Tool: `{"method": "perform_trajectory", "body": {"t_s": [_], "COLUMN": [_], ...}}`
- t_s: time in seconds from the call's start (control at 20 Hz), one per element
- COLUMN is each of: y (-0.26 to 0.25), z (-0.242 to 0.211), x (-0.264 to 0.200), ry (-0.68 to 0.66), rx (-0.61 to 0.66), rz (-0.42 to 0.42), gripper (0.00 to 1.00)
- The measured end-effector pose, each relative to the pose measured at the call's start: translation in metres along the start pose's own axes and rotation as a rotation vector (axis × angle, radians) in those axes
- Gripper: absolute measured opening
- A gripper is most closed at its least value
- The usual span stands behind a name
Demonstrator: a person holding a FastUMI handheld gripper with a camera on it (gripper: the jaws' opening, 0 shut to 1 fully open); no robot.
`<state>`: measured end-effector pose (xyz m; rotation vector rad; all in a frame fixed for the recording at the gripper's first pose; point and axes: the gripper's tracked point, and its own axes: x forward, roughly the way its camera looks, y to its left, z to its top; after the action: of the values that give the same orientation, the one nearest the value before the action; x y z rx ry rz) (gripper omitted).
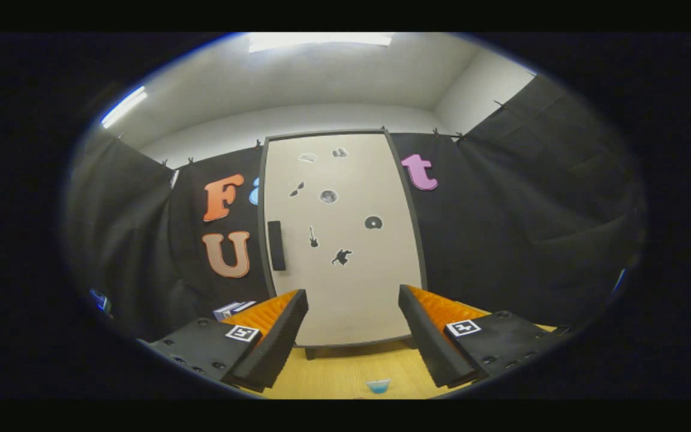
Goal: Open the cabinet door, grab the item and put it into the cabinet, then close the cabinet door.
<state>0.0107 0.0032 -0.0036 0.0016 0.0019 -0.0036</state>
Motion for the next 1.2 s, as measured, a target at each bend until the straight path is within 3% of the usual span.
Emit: {"method": "perform_trajectory", "body": {"t_s": [0.5,0.7,0.95,1.2], "y": [0.015,0.028,0.072,0.108], "z": [0.008,0.029,0.054,0.032], "x": [0.014,0.055,0.129,0.191], "ry": [-0.018,-0.009,0.017,0.121], "rx": [0.028,0.051,0.101,0.039], "rz": [0.040,0.050,0.179,0.241], "gripper": [0.97,0.97,0.97,0.97]}}
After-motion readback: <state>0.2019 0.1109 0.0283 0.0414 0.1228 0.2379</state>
